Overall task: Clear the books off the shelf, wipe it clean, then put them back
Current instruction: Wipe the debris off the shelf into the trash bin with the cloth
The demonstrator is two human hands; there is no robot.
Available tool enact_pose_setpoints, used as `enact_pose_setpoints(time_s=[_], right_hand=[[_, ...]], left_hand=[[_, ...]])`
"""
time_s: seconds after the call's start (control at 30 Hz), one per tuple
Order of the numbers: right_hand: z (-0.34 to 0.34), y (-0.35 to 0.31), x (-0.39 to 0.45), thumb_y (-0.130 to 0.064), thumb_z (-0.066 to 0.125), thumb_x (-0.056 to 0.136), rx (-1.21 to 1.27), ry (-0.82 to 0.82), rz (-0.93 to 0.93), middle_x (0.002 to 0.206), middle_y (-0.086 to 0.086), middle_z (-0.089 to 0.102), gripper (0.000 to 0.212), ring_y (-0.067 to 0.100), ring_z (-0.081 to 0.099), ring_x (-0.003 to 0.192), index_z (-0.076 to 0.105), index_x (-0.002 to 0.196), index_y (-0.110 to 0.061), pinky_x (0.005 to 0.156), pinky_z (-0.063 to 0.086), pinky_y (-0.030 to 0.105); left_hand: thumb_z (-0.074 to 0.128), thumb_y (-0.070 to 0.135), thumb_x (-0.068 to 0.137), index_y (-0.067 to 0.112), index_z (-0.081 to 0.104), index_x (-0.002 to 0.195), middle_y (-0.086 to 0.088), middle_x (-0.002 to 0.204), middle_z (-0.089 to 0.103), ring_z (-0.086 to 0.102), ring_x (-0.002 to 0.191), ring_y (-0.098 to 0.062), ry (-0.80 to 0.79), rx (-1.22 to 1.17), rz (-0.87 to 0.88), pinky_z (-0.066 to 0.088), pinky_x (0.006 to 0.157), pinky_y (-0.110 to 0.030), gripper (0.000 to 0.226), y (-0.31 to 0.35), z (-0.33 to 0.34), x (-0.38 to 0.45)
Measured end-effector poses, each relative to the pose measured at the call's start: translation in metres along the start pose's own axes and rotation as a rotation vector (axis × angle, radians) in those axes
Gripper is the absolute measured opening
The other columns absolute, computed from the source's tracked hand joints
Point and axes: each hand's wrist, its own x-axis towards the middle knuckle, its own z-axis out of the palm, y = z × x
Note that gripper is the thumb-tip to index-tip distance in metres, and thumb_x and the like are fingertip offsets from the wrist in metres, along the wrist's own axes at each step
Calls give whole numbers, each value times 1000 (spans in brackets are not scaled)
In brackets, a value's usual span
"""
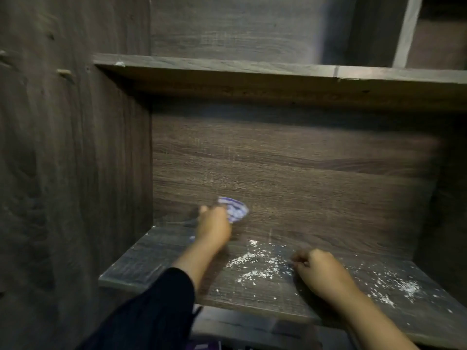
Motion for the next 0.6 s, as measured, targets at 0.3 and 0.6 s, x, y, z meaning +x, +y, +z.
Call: enact_pose_setpoints(time_s=[0.3, 0.6], right_hand=[[-9, 3, -5, -29, 49, 90, 6, -23, 37, 113, 4, 69, 25, 25, 62, 108, 68, 104, -24, 86, 49, 30], [-20, 18, -14, -26, 49, 86, 17, -40, 89, 110, 9, 69, 24, 28, 63, 105, 68, 99, -20, 85, 51, 32]], left_hand=[[36, 40, 95, 24, 49, 132, -6, 142, 45, 44, 125, -27, 12, 425, -185, 38, 104, -37, 42, -122, -44, -19], [35, 31, 94, 29, 29, 147, -8, 159, 15, 20, 143, -30, -101, 263, -235, 14, 115, -43, 54, -32, 13, -59]])
